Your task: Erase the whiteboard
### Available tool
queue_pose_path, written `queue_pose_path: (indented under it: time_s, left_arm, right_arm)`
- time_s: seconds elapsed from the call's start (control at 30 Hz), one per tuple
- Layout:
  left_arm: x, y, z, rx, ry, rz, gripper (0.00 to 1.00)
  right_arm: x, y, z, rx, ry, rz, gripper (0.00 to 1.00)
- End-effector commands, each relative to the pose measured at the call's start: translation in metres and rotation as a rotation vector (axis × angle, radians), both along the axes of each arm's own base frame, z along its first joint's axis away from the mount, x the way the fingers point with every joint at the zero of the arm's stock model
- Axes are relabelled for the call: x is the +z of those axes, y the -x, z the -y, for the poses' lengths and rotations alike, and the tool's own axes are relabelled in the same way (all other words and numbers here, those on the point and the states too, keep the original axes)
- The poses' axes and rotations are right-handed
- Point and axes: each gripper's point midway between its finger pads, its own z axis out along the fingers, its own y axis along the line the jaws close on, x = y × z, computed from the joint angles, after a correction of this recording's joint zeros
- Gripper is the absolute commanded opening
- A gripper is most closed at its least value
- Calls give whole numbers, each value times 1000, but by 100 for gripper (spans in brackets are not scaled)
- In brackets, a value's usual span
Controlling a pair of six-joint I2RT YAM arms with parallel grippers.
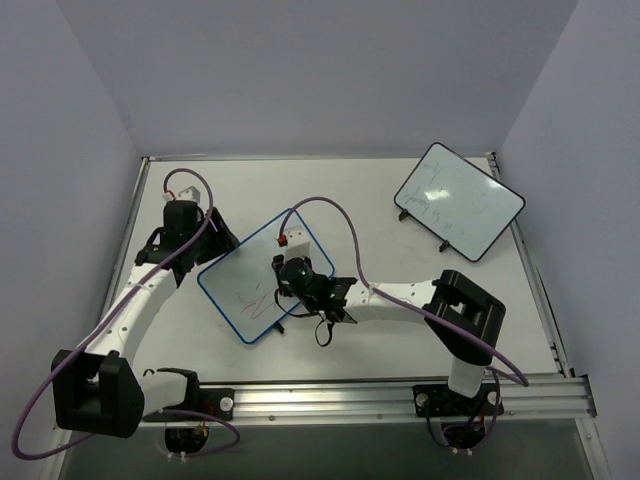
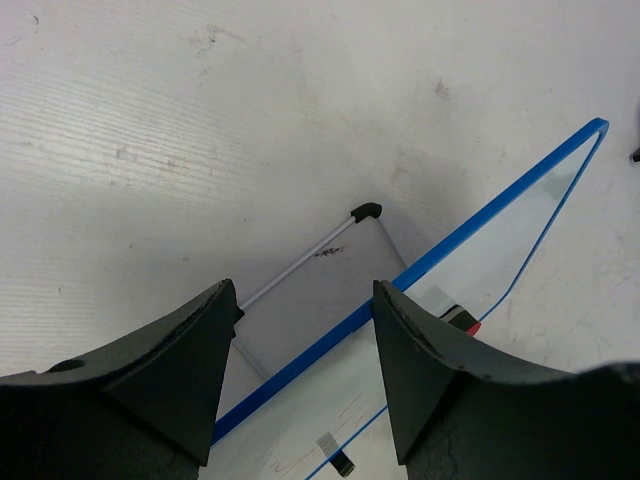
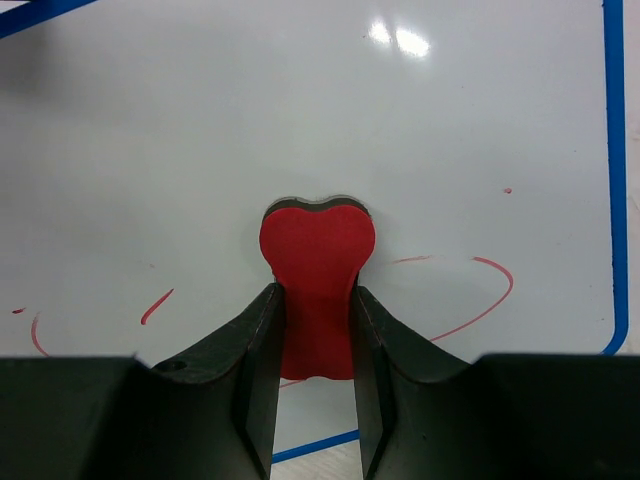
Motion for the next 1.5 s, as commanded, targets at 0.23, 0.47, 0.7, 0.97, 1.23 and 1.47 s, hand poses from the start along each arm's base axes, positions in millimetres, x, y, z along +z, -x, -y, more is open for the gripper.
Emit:
queue_pose_path:
  time_s: [0.23,0.47,0.7,0.97,1.23,1.47]
  left_arm:
    - [5,3,11,-47,12,15,66]
    - [5,3,11,-48,13,14,66]
    - [4,2,11,-46,15,12,66]
    - [4,2,12,-47,15,12,66]
    - [4,1,11,-47,14,12,66]
    - [3,2,11,-44,12,11,66]
  right_arm:
    - [-1,-32,43,-147,-25,6,0]
    - [-8,-49,91,-254,6,-5,0]
    - [-10,-48,90,-244,-4,-9,0]
    - [-15,-26,41,-141,-22,-2,0]
    - [-29,4,1,-56,-41,-9,0]
    - [-28,-8,27,-132,-53,9,0]
